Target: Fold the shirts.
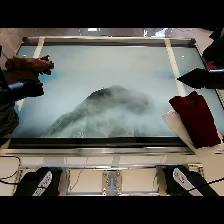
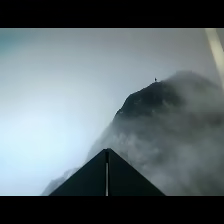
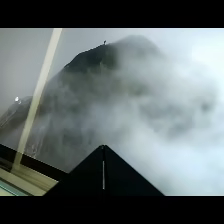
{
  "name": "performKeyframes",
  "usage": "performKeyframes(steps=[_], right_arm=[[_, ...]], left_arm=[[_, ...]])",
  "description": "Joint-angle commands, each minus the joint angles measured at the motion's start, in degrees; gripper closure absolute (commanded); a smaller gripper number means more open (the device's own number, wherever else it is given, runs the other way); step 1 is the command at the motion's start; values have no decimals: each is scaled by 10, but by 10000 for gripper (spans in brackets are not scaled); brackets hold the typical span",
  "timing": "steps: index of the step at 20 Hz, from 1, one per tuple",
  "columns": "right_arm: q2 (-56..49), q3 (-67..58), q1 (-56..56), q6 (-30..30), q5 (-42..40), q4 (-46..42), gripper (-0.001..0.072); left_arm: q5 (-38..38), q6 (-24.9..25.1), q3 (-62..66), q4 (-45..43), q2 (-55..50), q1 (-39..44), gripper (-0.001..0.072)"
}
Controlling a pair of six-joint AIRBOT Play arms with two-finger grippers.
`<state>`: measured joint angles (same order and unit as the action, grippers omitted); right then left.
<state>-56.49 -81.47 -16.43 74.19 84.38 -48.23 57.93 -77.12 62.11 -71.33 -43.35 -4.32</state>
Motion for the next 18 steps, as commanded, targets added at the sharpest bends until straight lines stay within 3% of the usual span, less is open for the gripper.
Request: performKeyframes(steps=[1, 7, 9, 10, 11, 12, 14, 15, 16, 18], right_arm=[[0, -1, 0, 0, 0, -27, 700], [0, -1, 0, 0, -29, -34, 699], [0, -1, 0, 0, -34, -35, 699], [0, -1, 0, 0, -34, -35, 700], [0, -1, 0, 0, -34, -35, 700], [0, -1, 0, 0, -34, -35, 699], [0, -1, 0, 0, -35, -35, 699], [0, -1, 0, 0, -35, -35, 699], [0, -1, 0, 0, -35, -35, 699], [0, -1, 0, 1, -35, -35, 700]], left_arm=[[-50, 0, 0, -1, -12, -1, 693], [-66, 0, 0, 2, -45, 0, 691], [-117, -1, 0, -56, -59, -1, 671], [-141, -33, 0, -131, -69, -2, 537], [-156, -100, 0, -223, -82, -10, 397], [-157, -169, 0, -307, -96, -27, 329], [-141, -277, 0, -419, -127, -85, 307], [-134, -295, 0, -431, -145, -128, 204], [-131, -296, 0, -431, -163, -172, 160], [-127, -296, 0, -419, -202, -262, 160]])
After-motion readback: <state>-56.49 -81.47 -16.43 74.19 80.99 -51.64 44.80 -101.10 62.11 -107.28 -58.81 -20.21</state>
